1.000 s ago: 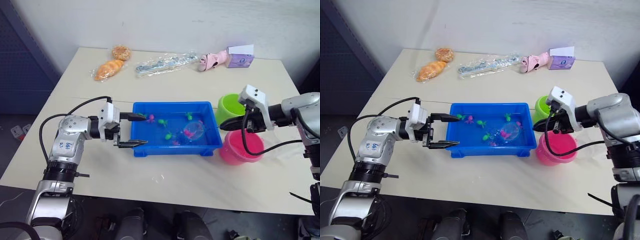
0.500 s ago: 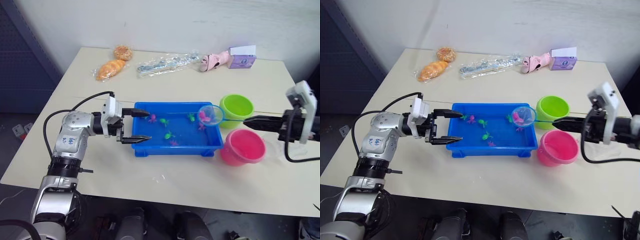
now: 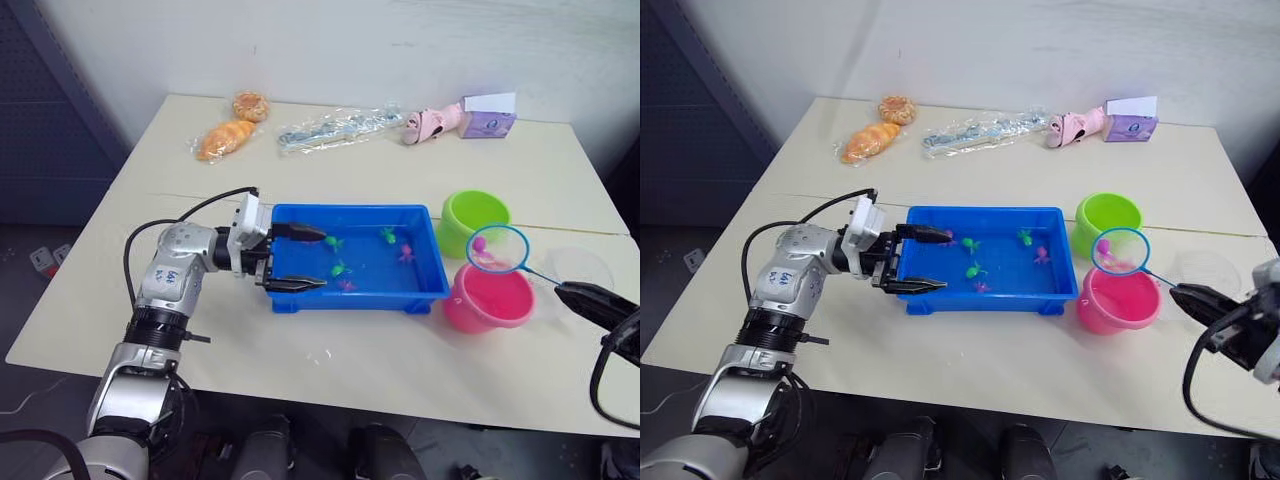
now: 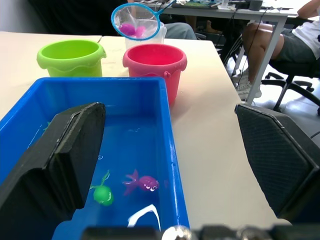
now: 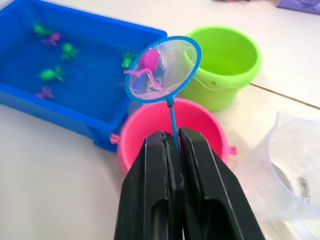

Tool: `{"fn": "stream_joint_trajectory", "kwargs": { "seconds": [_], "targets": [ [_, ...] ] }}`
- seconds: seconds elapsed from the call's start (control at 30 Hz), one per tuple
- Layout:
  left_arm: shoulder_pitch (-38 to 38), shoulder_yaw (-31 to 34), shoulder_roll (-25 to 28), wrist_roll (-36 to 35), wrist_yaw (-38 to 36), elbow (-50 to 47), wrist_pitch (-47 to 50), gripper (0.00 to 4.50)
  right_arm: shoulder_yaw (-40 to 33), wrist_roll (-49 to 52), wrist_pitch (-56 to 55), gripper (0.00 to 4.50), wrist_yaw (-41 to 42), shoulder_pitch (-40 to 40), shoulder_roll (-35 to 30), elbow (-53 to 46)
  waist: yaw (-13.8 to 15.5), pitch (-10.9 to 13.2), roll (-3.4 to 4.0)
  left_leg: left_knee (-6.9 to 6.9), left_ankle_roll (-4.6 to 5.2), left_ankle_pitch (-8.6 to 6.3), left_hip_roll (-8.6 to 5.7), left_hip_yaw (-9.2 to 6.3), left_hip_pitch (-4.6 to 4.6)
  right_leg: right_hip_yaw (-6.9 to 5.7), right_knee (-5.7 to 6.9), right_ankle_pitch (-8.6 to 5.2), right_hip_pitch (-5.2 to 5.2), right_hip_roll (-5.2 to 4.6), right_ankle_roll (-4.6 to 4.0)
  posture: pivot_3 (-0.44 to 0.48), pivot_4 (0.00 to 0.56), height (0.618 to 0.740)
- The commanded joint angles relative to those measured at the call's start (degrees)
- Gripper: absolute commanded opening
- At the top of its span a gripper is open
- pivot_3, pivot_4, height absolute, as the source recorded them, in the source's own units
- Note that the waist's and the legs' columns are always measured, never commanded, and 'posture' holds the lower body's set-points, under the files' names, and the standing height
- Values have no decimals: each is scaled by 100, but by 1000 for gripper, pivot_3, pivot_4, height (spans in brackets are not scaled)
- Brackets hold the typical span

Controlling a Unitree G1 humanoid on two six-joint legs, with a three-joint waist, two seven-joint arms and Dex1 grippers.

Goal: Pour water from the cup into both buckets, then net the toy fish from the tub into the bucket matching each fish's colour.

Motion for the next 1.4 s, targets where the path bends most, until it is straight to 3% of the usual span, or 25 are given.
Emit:
{"fn": "stream_joint_trajectory", "kwargs": {
  "seconds": [0.03, 0.23, 0.43, 0.53, 0.73, 0.87, 0.93, 1.1, 1.23, 1.4],
  "targets": [
    [7, -42, -97, -50, 37, -177, 26, 4461, 128, -725, -1664, 0, -178, 468, 211, -3, -1, 0, 0, -1, 0, 0, -1, 3, 4, 3, -1, 0, 1, 0, 0, 0, 150, 740],
    [39, -73, -135, -63, 71, -268, 92, 4461, 437, -1806, -4124, 0, -271, 1456, 479, 633, -6, 0, 0, -1, -2, 1, 0, 9, 9, 10, 1, -2, 1, 1, 3, 0, 150, 740],
    [10, -59, -180, -55, 169, -279, 79, 4461, 689, -3045, -6719, 0, -1026, 1710, 623, 1540, -16, -1, 2, -2, -5, 3, 0, 15, 14, 20, 2, -2, 0, 2, 4, 0, 150, 740],
    [36, -60, -194, -61, 228, -335, 95, 4461, 902, -3915, -8045, 0, -1356, 1903, 383, 1874, -22, -2, 4, -4, -8, 5, 0, 17, 16, 23, 2, -2, -1, 2, 4, 0, 150, 740],
    [59, -6, -206, -105, 350, -424, 127, 4461, 803, -5088, -8436, 0, -2406, 1874, 344, 2256, -20, -2, 4, -5, -13, 8, 2, 21, 18, 29, 2, -3, -1, 3, 5, 0, 150, 740],
    [67, -7, -214, -110, 399, -442, 125, 4461, 885, -5073, -8835, 0, -2782, 1921, 336, 2295, -31, -2, 4, -6, -15, 9, 2, 21, 19, 30, 2, -3, -1, 5, 5, 0, 150, 740],
    [79, -8, -218, -115, 413, -459, 129, 4461, 948, -4862, -8877, 0, -2802, 1980, 370, 2278, -31, -2, 4, -6, -15, 9, 3, 20, 19, 30, 2, -3, -1, 5, 5, 0, 150, 740],
    [126, 17, -159, -100, 421, -443, 104, 4461, 1201, -2898, -7671, 0, -2271, 1979, 478, 1537, -54, -2, 4, -5, -15, 9, 5, 20, 19, 31, 3, -3, 0, 5, 5, 0, 150, 740],
    [129, 87, -65, -94, 435, -377, 97, 4461, 1223, -630, -5578, 0, -2176, 1548, 193, 615, -123, -2, 5, -2, -11, 12, 11, 17, 20, 31, 4, -3, 5, 6, 4, 0, 150, 740],
    [104, 191, 48, -52, 471, -235, 24, 4461, 1616, 1783, -2557, 0, -3057, 756, -790, -131, -133, -3, 5, -3, -8, 13, 16, 13, 23, 29, 7, -3, 6, 5, 4, 0, 150, 740]
  ]
}}
